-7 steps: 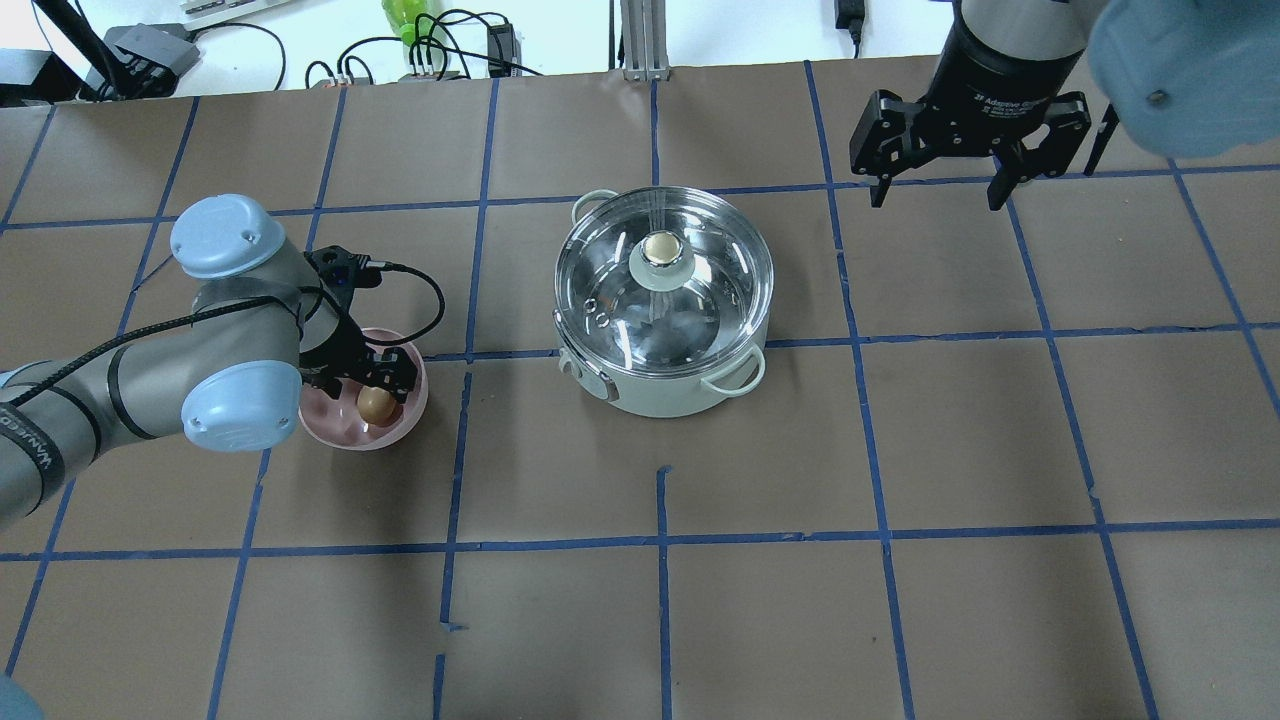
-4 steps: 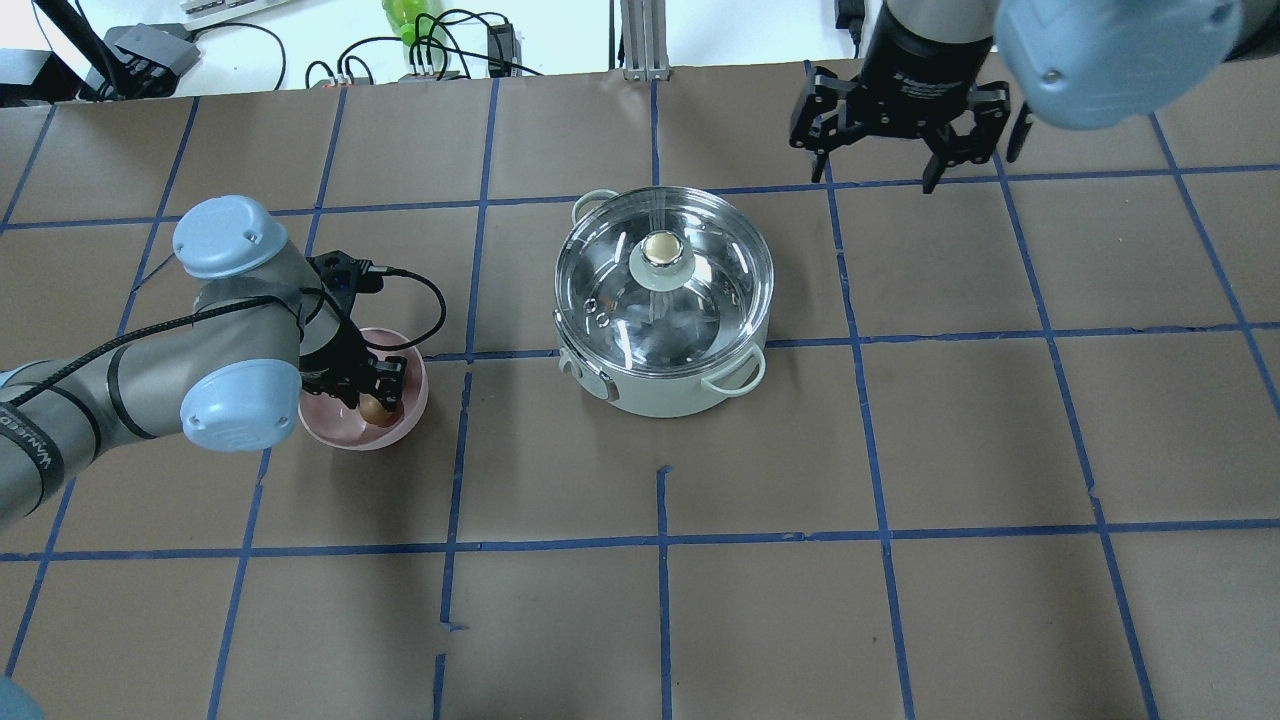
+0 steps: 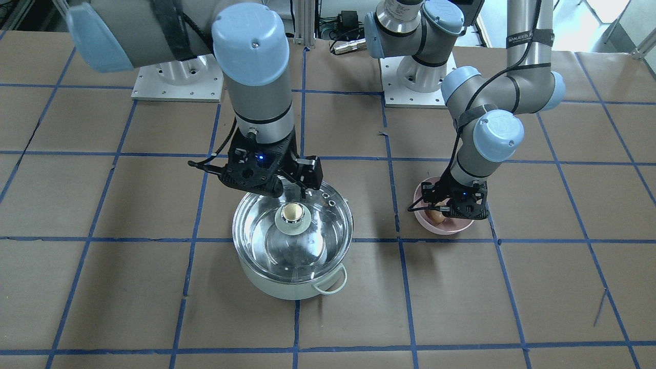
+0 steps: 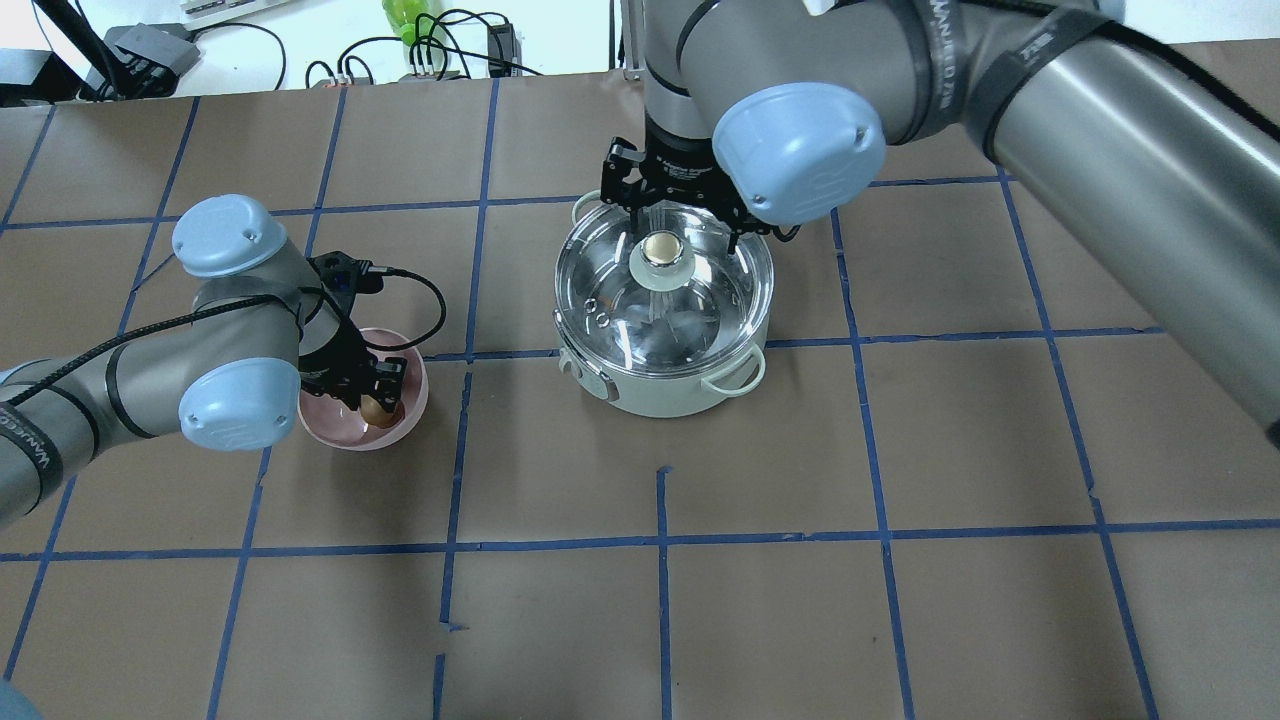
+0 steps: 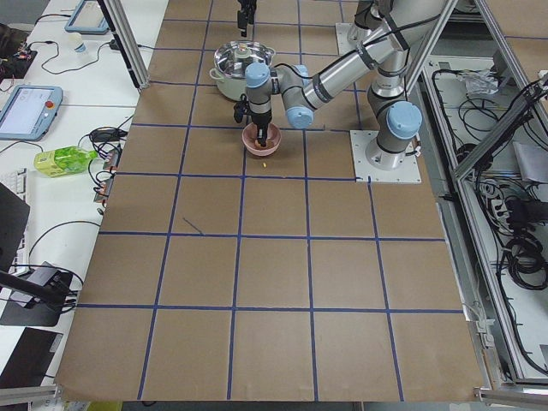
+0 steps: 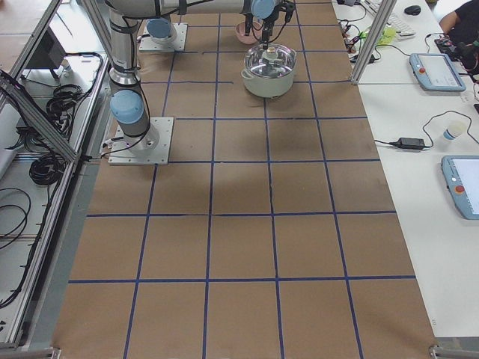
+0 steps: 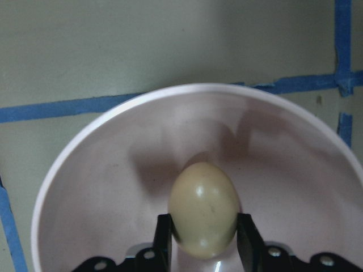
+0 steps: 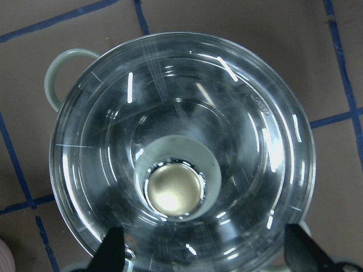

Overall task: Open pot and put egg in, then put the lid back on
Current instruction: 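Grasp the glass lid knob with the right gripper while the left gripper lifts the egg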

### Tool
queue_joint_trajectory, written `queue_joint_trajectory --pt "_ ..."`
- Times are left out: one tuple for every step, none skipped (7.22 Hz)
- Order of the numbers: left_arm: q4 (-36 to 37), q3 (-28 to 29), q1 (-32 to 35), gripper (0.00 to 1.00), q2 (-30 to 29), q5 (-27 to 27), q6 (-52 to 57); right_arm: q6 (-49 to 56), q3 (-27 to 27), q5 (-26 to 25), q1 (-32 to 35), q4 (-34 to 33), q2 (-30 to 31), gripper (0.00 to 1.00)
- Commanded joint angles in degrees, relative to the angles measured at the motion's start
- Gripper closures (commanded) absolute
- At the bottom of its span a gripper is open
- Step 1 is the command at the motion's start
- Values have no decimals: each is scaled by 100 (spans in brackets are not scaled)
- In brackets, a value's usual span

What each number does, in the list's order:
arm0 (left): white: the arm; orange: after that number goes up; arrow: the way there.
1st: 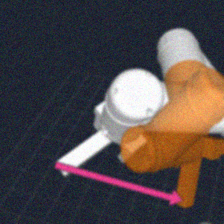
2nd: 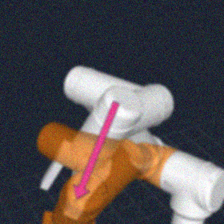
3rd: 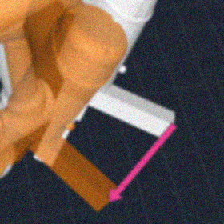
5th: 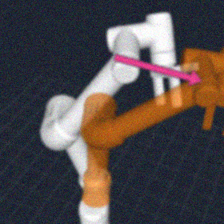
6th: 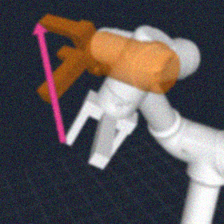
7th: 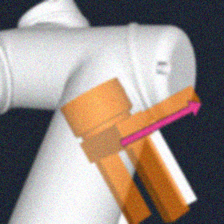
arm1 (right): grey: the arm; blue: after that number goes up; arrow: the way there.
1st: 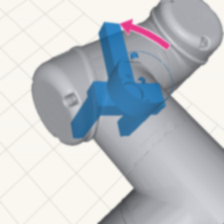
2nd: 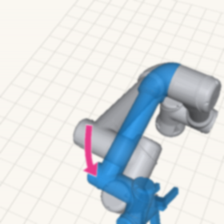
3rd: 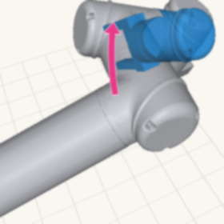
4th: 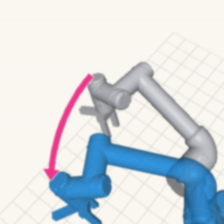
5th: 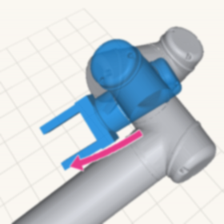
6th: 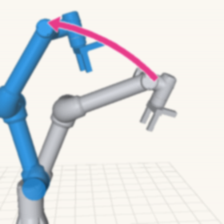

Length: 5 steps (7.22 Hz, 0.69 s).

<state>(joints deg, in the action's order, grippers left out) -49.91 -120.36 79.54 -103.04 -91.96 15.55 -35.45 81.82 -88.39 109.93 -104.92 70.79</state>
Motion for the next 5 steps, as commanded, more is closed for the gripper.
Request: queue_joint_trajectory --pt "-1 39 0 79 3 -6 18 11 106 -177 151 -494 -258 0" --pt "-1 56 0 80 29 12 18 247 211 -344 151 -520 -267 0" --pt "-193 135 0 80 125 12 27 467 229 -563 151 -538 -302 0" --pt "-795 518 8 80 205 12 18 469 255 -600 151 -590 -363 0" --pt "-1445 896 9 80 292 38 10 434 256 -513 151 -817 -425 0"
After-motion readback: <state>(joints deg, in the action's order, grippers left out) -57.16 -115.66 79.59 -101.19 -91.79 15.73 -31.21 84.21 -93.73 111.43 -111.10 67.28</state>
